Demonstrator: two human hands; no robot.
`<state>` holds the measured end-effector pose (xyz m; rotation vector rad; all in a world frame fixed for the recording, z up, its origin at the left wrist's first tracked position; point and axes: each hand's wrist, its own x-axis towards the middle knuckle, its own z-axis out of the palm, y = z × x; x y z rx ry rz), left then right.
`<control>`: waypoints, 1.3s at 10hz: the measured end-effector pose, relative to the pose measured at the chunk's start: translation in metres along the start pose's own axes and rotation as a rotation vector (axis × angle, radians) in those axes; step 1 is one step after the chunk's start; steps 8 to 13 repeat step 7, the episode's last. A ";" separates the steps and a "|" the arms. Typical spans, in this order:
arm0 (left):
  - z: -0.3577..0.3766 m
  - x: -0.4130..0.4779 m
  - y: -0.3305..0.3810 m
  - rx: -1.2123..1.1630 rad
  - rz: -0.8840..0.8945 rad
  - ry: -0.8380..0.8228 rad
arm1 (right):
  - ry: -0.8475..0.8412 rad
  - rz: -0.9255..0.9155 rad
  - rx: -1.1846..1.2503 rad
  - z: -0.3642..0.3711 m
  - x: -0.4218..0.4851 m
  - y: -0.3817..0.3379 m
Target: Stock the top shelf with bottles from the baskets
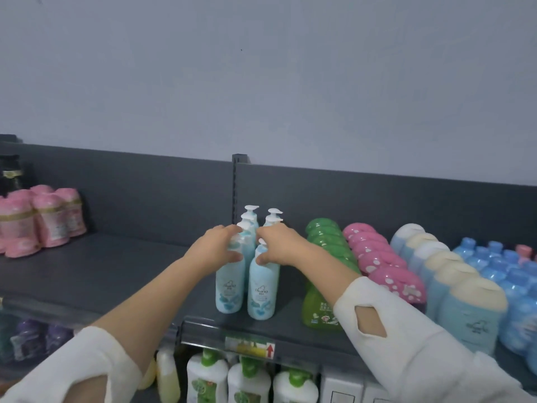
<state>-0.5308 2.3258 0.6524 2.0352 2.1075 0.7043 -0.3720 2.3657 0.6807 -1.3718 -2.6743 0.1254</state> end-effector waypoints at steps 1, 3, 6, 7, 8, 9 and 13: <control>0.004 0.004 -0.007 -0.062 0.024 0.007 | -0.015 0.024 0.002 -0.002 -0.001 -0.001; 0.001 0.007 -0.014 -0.129 0.102 -0.044 | -0.010 0.067 0.021 -0.002 -0.004 -0.006; 0.006 0.002 -0.016 -0.149 0.132 -0.005 | 0.016 0.092 0.025 0.002 -0.008 -0.009; 0.000 -0.003 -0.010 -0.050 0.205 0.190 | 0.130 0.083 0.014 0.000 -0.013 -0.010; 0.000 -0.003 -0.010 -0.050 0.205 0.190 | 0.130 0.083 0.014 0.000 -0.013 -0.010; 0.000 -0.003 -0.010 -0.050 0.205 0.190 | 0.130 0.083 0.014 0.000 -0.013 -0.010; 0.000 -0.003 -0.010 -0.050 0.205 0.190 | 0.130 0.083 0.014 0.000 -0.013 -0.010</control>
